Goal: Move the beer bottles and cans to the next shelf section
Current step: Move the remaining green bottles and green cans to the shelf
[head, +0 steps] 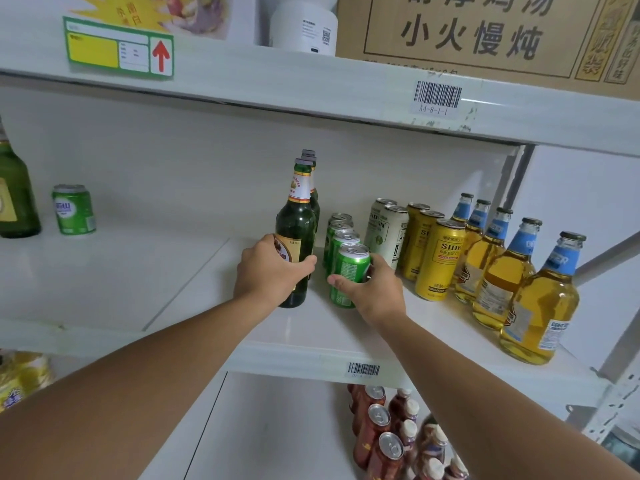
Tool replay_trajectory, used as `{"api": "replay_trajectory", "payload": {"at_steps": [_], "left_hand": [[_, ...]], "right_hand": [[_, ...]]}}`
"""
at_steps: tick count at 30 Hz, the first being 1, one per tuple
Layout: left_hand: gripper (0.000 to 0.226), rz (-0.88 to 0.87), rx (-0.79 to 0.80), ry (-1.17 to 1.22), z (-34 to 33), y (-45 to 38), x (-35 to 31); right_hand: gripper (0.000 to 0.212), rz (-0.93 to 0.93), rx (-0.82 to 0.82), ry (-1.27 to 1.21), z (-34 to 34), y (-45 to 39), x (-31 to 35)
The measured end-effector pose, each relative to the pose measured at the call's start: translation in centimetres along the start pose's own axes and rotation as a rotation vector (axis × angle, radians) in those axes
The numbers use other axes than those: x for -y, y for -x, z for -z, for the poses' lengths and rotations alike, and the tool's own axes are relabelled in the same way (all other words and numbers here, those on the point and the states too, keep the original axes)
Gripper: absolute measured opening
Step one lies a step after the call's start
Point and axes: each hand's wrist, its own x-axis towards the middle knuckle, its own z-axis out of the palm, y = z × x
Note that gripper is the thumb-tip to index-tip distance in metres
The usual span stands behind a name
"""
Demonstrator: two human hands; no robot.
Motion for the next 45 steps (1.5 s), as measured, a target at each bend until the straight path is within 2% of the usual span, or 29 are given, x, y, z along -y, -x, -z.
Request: {"api": "replay_trajectory", "payload": {"at_steps": [23, 45], "left_hand": [[0.061, 0.031, -0.004, -0.013, -0.6, -0.7, -0.1], [0.062, 0.068, 0.005, -0.05, -0.7, 0.6, -1.6]], "right_hand": [[0.074, 0.027, -0.004, -0.027, -0.9, -0.3, -1.0], [0.084, 0.043, -0.007, 0.002, -0.8, 0.0, -0.9]]}}
